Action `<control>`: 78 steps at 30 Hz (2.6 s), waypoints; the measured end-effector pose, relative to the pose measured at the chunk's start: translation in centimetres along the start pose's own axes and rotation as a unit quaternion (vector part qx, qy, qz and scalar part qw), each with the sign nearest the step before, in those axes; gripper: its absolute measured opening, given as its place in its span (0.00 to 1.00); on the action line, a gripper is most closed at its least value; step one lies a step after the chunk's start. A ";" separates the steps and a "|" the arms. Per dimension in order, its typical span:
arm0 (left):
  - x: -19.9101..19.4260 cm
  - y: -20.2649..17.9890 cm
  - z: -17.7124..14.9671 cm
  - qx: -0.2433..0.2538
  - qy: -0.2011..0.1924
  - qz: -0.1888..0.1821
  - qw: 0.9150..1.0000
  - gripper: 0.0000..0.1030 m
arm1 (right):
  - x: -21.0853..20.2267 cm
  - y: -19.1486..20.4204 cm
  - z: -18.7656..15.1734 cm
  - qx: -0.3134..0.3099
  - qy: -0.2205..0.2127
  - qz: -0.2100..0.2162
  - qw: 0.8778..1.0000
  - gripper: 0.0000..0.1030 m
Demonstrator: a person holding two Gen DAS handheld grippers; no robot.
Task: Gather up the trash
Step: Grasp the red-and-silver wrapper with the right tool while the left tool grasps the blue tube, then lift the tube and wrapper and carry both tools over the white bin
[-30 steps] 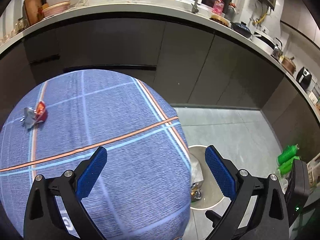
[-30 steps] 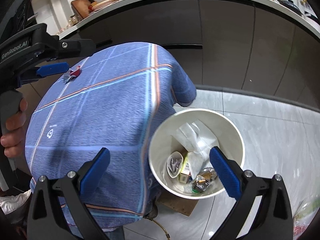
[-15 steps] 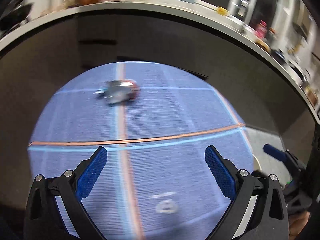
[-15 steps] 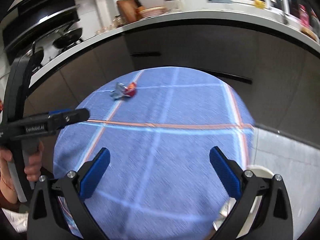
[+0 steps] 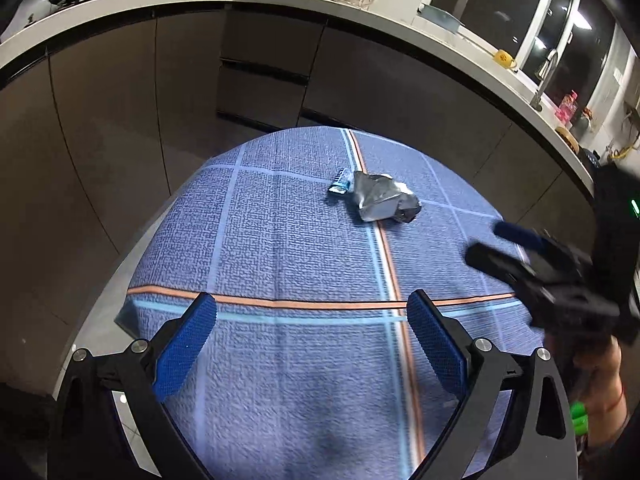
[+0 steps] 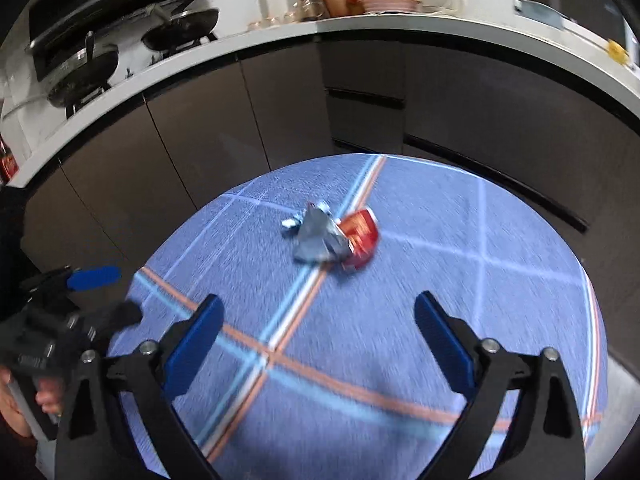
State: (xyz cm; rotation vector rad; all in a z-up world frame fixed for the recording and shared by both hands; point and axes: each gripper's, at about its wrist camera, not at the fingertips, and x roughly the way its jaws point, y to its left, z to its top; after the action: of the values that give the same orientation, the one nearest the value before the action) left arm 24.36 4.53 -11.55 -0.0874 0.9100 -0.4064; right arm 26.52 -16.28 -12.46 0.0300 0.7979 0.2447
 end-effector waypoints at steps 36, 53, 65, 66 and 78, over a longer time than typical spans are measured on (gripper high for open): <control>12.7 -4.0 8.9 0.078 0.041 -0.023 0.996 0.54 | 3.4 -2.9 -1.9 0.033 0.014 -0.021 0.999 0.16; 17.8 -5.4 10.1 0.112 0.076 0.001 0.991 0.32 | 2.1 -4.5 -3.4 0.063 0.012 -0.015 0.998 0.17; 17.1 -5.3 9.5 0.098 0.079 0.001 0.992 0.16 | 1.6 -5.0 -4.3 0.078 0.014 -0.012 0.997 0.16; 16.8 -5.1 9.4 0.090 0.078 0.000 0.993 0.16 | 1.4 -4.9 -4.3 0.079 0.014 -0.012 0.997 0.16; 8.2 -6.9 4.7 0.074 0.042 -0.041 0.996 0.15 | -3.8 -3.6 -5.8 0.079 -0.015 -0.010 0.997 0.16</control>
State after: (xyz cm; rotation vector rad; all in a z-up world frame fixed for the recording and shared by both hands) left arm 30.33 -5.41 -13.12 0.0295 0.9579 -0.5558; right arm 20.57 -20.99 -14.32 0.1736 0.7859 0.1627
